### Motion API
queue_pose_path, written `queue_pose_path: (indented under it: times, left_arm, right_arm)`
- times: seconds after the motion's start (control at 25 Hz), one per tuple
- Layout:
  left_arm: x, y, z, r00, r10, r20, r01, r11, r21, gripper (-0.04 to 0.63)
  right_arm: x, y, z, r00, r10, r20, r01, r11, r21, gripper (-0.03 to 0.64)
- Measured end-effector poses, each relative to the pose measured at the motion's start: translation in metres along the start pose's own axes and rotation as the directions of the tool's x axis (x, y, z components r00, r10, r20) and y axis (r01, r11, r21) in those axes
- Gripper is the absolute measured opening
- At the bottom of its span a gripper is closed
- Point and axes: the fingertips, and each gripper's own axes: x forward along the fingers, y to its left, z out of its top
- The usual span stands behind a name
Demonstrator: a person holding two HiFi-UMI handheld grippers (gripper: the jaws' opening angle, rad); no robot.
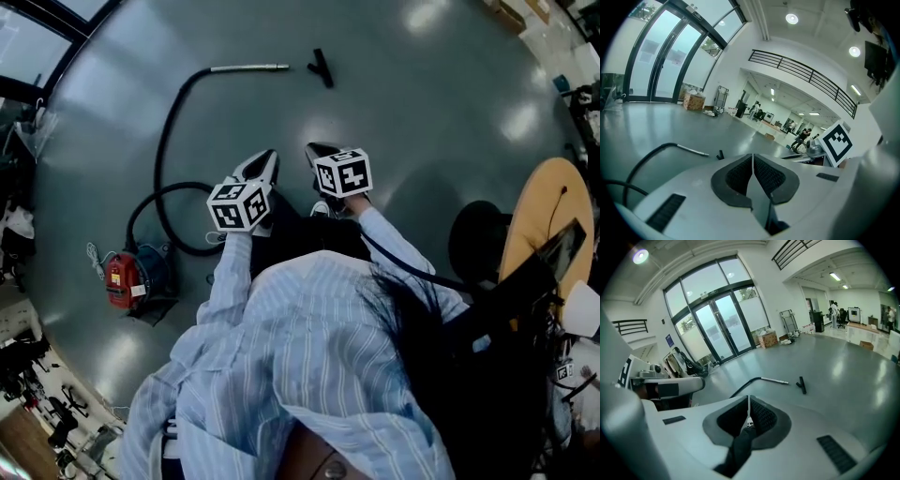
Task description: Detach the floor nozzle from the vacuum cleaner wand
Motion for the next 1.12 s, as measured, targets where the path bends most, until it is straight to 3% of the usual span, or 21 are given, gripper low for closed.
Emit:
queue_pose_path:
  times: [0.48, 1.12]
  left_arm:
    - [-0.016, 0.016, 0.030, 1.000, -0.030, 0.007, 0.029, 0.998, 0.064, 0.018]
    - [-0.045, 0.044, 0.021, 0.998, -0.054, -0.041, 0.056, 0.997, 0.051, 0.018]
  right_arm:
    - [0.013, 0.025, 0.021, 1.000, -0.011, 0.021, 0.012, 1.000, -0.015, 0.021]
    - [0.028, 0.063, 0.006, 0.999, -0.026, -0.020, 0.026, 0.999, 0.030, 0.021]
